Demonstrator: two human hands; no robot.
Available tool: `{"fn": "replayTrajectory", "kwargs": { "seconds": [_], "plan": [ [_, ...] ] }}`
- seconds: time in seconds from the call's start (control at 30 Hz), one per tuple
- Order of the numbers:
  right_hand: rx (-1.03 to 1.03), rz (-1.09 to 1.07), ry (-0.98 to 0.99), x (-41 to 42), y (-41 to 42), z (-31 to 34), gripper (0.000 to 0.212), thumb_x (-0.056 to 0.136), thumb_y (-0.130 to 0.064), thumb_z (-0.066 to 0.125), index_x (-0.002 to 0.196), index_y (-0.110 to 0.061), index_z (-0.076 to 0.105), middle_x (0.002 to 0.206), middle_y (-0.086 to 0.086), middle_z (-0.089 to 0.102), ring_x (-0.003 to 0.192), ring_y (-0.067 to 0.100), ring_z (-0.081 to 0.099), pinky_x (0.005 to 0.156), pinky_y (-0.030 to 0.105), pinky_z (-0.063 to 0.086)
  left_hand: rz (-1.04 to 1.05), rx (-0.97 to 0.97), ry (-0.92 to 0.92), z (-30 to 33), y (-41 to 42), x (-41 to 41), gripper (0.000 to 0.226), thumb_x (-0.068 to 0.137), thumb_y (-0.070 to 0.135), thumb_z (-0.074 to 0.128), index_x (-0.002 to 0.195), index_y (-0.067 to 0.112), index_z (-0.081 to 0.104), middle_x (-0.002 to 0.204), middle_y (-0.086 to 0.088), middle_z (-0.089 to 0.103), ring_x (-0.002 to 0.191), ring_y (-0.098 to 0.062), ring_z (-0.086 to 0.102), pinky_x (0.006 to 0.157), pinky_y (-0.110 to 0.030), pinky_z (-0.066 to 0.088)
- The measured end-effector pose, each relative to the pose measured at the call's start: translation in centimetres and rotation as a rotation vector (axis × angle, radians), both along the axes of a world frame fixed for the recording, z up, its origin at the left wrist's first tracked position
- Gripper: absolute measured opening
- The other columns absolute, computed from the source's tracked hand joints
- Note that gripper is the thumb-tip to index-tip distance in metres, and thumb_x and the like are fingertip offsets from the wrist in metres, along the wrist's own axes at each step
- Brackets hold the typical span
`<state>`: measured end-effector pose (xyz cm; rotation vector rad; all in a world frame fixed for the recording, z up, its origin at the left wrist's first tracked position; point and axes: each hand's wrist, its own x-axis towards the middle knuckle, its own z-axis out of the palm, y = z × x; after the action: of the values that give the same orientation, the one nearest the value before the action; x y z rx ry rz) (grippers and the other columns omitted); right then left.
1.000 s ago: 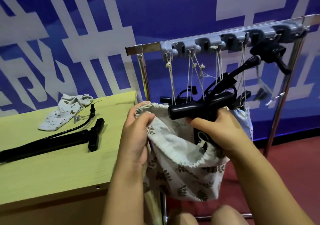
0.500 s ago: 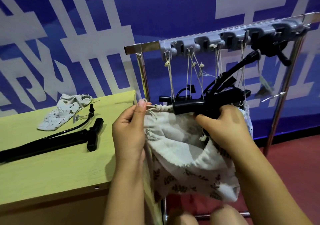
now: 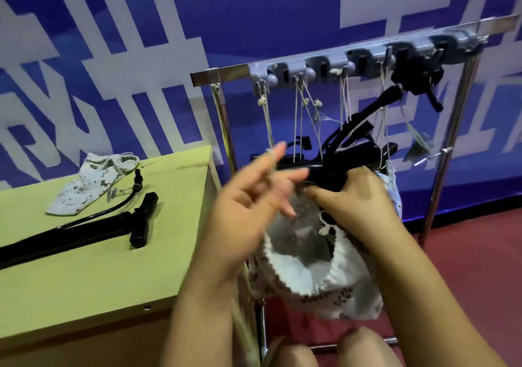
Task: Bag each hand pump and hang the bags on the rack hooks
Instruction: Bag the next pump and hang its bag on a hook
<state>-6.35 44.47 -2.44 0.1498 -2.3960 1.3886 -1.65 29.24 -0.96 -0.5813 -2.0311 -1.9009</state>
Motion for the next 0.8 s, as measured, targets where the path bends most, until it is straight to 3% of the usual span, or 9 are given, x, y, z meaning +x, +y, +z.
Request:
{"fn": "replayTrajectory", "kwargs": {
  "seconds": [0.07, 0.13, 0.27, 0.37, 0.47, 0.57, 0.67, 0.73, 0.8],
  "plan": [
    [0.02, -0.02, -0.029, -0.1, -0.1, 0.2, 0.029, 0.068, -0.042, 0.069, 0.059, -0.016, 0.059, 0.054, -0.001, 0.056, 0.065, 0.022, 0.059, 0.051, 0.027, 0.041, 0.098, -0.454, 0.202, -1.6, 1.1, -0.1, 0.047, 0.078, 0.034, 0.07, 0.123, 0.039, 0.056, 0.111, 0.019, 0.063, 0.079, -0.006, 0.06, 0.083, -0.026, 0.052],
    [0.054, -0.037, -0.05, 0.1, -0.3, 0.5, 0.036, 0.07, -0.039, 0.07, 0.051, -0.018, 0.047, 0.051, -0.003, 0.048, 0.064, 0.022, 0.053, 0.047, 0.024, 0.034, 0.195, -0.581, 0.301, -2.7, 1.5, -0.2, 0.036, 0.076, 0.041, 0.067, 0.11, 0.034, 0.06, 0.109, 0.018, 0.053, 0.082, -0.006, 0.057, 0.081, -0.032, 0.05],
    [0.051, -0.055, -0.052, 0.2, -0.7, 0.7, 0.039, 0.074, -0.039, 0.072, 0.051, -0.023, 0.044, 0.056, -0.007, 0.047, 0.069, 0.018, 0.051, 0.049, 0.027, 0.03, 0.248, -0.392, 0.111, -3.5, 1.3, -0.1, 0.022, 0.077, 0.044, 0.063, 0.096, 0.036, 0.059, 0.084, 0.012, 0.061, 0.065, -0.008, 0.055, 0.067, -0.03, 0.05],
    [0.054, -0.009, -0.007, 0.0, -1.1, 0.6, 0.03, 0.072, -0.046, 0.072, 0.063, -0.022, 0.057, 0.067, -0.002, 0.06, 0.072, 0.017, 0.058, 0.055, 0.025, 0.036, 0.261, -0.429, -0.113, -4.0, 1.4, -0.5, 0.025, 0.076, 0.05, 0.056, 0.098, 0.038, 0.051, 0.069, 0.006, 0.061, 0.056, -0.01, 0.051, 0.06, -0.036, 0.045],
    [0.011, 0.11, 0.032, 0.1, -1.3, 0.3, 0.018, 0.073, -0.04, 0.074, 0.073, -0.024, 0.066, 0.072, -0.006, 0.07, 0.071, 0.007, 0.064, 0.061, 0.02, 0.045, 0.22, -0.31, -0.205, -3.9, 2.2, -0.5, 0.025, 0.069, 0.049, 0.06, 0.089, 0.036, 0.052, 0.075, 0.0, 0.069, 0.075, -0.022, 0.065, 0.076, -0.049, 0.053],
    [-0.008, 0.166, -0.034, -0.1, -1.0, 0.2, 0.023, 0.075, -0.038, 0.074, 0.082, -0.016, 0.071, 0.079, -0.001, 0.074, 0.076, 0.009, 0.067, 0.069, 0.028, 0.052, 0.246, -0.188, -0.191, -3.6, 2.4, -0.7, 0.017, 0.067, 0.03, 0.065, 0.082, 0.033, 0.056, 0.076, 0.004, 0.071, 0.073, -0.017, 0.066, 0.077, -0.045, 0.053],
    [-0.339, 0.451, -0.218, 0.0, 0.0, 0.5, 0.023, 0.073, -0.023, 0.077, 0.09, -0.007, 0.071, 0.085, 0.009, 0.074, 0.08, 0.023, 0.07, 0.073, 0.036, 0.055, 0.229, 0.006, -0.157, -3.3, 2.3, -0.5, 0.015, 0.072, 0.015, 0.066, 0.075, 0.027, 0.058, 0.068, 0.002, 0.067, 0.067, -0.013, 0.061, 0.071, -0.035, 0.049],
    [-0.637, 0.648, -0.349, 0.0, 0.4, 0.7, 0.023, 0.07, -0.011, 0.074, 0.089, 0.0, 0.067, 0.079, 0.012, 0.071, 0.072, 0.023, 0.068, 0.065, 0.03, 0.056, 0.184, 0.118, -0.125, -2.6, 2.3, 0.0, 0.022, 0.079, -0.002, 0.067, 0.076, 0.017, 0.057, 0.065, 0.0, 0.066, 0.066, -0.013, 0.063, 0.07, -0.029, 0.049],
    [-0.843, 0.661, -0.425, -0.1, 0.2, 0.8, 0.012, 0.072, -0.008, 0.067, 0.079, 0.001, 0.064, 0.064, 0.011, 0.068, 0.057, 0.02, 0.066, 0.053, 0.025, 0.053, 0.169, 0.15, -0.044, -2.0, 2.2, 0.4, 0.021, 0.081, -0.008, 0.064, 0.077, 0.009, 0.052, 0.066, -0.001, 0.067, 0.067, -0.014, 0.065, 0.069, -0.026, 0.053]
  ]
}}
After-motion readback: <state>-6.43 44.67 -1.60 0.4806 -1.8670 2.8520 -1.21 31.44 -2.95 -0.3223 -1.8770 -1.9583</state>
